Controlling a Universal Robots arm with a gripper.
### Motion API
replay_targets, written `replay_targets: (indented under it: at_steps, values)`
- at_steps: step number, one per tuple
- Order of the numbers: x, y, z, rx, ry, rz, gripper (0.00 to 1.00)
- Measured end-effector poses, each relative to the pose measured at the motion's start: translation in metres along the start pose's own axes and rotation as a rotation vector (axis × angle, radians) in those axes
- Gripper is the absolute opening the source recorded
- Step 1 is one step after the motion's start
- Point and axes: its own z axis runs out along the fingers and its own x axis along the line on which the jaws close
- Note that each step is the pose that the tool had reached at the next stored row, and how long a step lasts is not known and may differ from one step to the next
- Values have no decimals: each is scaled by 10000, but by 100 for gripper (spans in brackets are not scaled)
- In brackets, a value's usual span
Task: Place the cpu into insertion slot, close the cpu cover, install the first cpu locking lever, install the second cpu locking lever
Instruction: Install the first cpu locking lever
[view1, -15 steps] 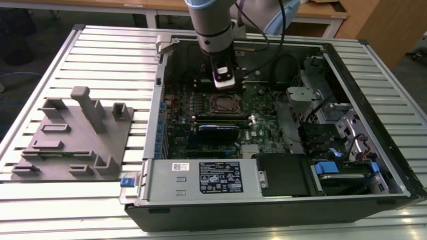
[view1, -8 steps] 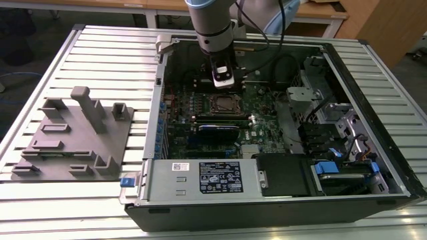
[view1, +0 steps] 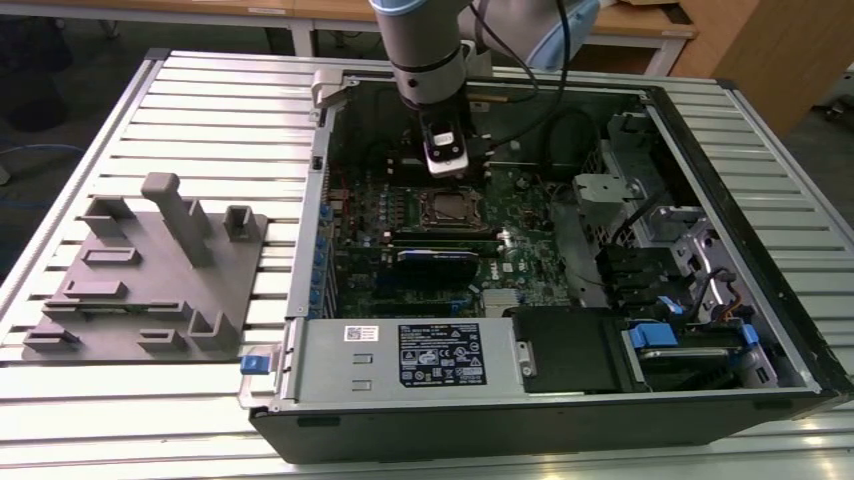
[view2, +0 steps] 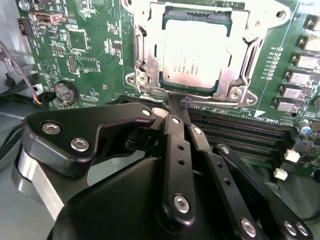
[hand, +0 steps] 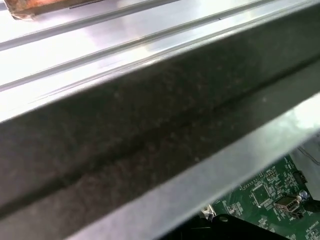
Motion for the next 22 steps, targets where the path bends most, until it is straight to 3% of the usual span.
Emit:
replay_targets:
  at_steps: [2, 10, 17, 22]
  values:
    - [1, 0, 4, 52, -42, 2, 11]
    - [10, -2, 33, 67, -65, 47, 11]
    - [-8, 17, -50, 64, -66, 47, 11]
    - [17, 41, -53, 66, -66, 46, 11]
